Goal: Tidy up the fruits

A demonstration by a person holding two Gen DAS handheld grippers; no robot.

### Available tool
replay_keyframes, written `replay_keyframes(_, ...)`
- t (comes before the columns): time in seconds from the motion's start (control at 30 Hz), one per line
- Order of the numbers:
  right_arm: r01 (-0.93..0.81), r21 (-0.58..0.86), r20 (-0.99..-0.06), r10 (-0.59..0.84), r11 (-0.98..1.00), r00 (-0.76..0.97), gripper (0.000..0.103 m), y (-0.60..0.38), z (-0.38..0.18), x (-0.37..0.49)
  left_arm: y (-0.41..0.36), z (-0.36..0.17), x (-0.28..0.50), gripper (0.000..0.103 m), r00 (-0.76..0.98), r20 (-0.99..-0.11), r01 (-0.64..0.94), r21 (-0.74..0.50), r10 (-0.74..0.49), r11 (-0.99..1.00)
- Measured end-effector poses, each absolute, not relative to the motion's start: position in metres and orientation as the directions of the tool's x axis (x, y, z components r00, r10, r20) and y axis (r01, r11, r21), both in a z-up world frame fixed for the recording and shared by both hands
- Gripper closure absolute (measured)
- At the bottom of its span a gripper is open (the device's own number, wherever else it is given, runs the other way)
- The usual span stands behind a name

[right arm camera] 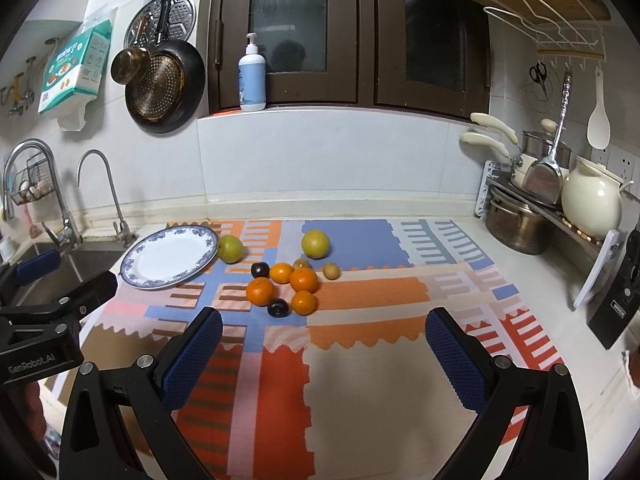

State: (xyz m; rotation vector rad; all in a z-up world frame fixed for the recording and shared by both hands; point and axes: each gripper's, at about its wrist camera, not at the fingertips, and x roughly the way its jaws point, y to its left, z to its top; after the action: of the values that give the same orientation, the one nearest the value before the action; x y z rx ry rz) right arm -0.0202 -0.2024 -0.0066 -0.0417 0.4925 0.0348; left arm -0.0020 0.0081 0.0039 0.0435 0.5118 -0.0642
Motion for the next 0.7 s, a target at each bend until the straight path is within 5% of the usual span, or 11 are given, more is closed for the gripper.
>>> replay_keyframes(0.7, -0.048, -0.021, -0.503, 0.031, 0.999, 0.864, 0.0, -0.197, -0.014, 0.002, 0.01, -0.007, 0.024, 0.0, 0.851, -0.52, 0.1, 0.018, -0.076, 0.995)
